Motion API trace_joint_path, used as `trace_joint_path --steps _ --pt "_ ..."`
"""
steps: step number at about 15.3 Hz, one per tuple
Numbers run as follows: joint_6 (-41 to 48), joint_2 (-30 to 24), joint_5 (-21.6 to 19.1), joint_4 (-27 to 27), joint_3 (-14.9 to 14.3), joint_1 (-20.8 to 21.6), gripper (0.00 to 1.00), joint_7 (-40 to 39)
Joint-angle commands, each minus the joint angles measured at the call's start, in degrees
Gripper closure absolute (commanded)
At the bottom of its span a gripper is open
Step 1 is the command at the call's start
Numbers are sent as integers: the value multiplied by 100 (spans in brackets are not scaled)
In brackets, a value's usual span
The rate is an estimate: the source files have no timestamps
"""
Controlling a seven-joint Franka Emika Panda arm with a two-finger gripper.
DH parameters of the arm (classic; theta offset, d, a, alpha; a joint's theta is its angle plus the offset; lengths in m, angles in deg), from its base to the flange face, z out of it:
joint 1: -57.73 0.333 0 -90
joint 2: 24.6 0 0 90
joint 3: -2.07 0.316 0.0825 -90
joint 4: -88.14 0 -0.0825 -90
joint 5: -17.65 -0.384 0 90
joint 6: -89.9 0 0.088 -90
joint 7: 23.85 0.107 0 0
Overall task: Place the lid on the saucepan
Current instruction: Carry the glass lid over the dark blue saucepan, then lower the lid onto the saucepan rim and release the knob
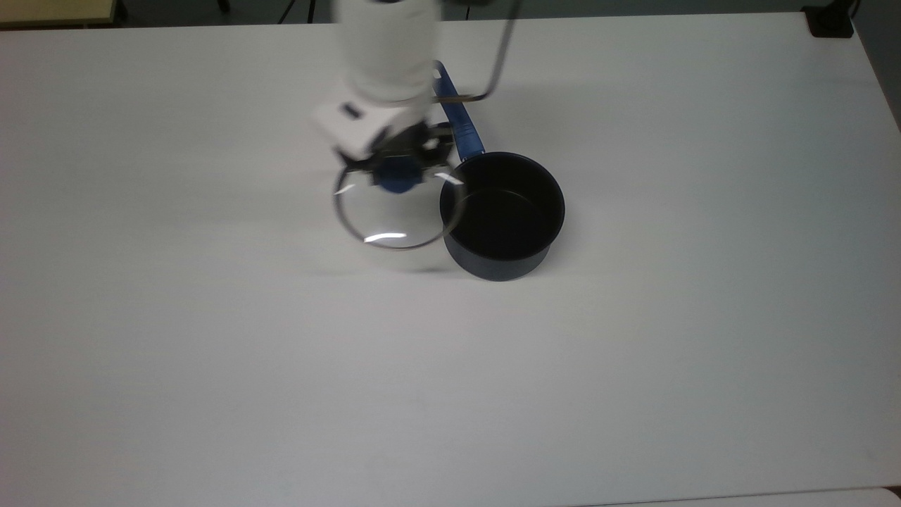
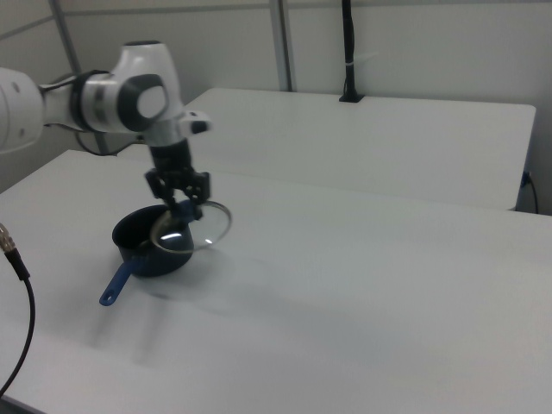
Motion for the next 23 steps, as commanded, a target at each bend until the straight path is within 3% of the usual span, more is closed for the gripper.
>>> trace_joint_path --steps 1,7,14,15,16,17,23 --pt "62 -102 -52 24 -76 630 55 648" --pt "-184 82 9 -125 -76 1132 54 1255" --pt "-528 294 44 -152 -76 1186 49 1362" --pt "-528 303 44 -152 -76 1186 44 1353" --pt "-528 303 44 -152 -76 1177 27 1353" --pt "-519 294 36 -152 -85 1168 0 1353" --pt "-248 -127 36 -143 -243 984 0 1309"
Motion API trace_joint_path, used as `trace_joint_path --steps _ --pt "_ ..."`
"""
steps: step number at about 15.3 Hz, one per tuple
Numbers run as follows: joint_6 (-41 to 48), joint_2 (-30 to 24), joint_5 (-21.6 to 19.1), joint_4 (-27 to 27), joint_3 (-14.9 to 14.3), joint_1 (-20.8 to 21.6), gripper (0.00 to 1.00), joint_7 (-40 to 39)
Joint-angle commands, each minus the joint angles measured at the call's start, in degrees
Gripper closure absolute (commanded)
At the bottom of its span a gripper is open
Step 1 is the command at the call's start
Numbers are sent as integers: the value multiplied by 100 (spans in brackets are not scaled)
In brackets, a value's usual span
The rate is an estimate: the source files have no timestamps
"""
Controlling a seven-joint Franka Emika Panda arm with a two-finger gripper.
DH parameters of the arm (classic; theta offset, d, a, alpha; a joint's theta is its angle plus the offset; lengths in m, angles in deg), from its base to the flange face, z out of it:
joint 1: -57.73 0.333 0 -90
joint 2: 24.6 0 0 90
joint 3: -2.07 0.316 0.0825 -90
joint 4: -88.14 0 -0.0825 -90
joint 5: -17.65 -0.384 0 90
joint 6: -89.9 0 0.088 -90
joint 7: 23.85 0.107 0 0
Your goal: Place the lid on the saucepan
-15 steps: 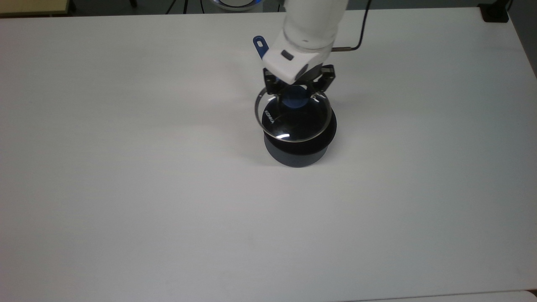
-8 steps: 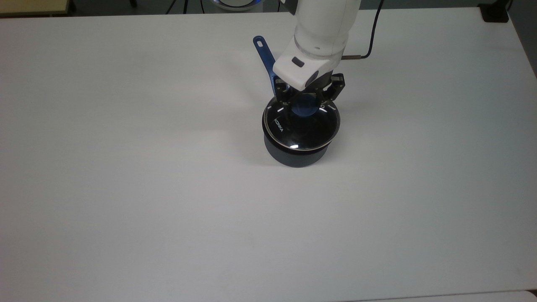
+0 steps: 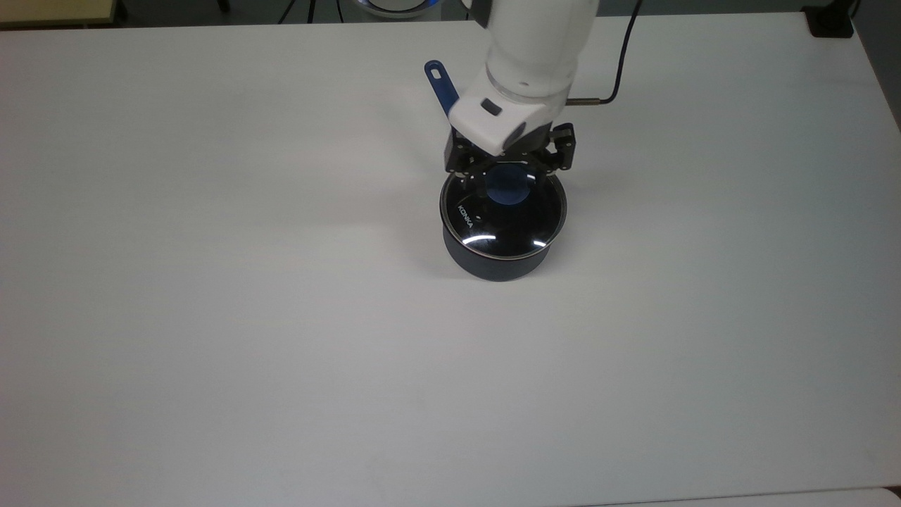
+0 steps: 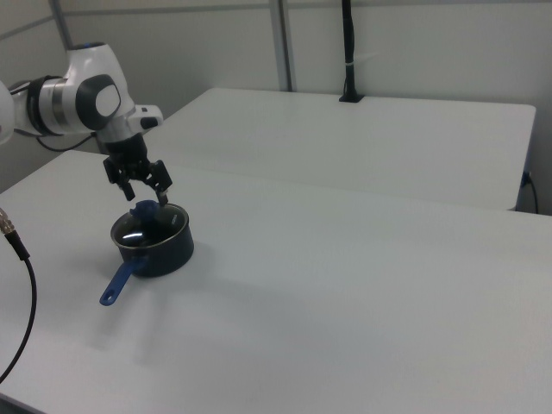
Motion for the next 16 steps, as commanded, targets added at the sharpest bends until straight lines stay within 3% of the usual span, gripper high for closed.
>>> trace_joint_path --steps 1,10,16 --pt "419 -489 38 35 -156 -181 0 32" --pt "1686 -1571 91 106 -147 -1306 0 -608" --pt "1792 -1642 73 97 -147 -1378 0 -566"
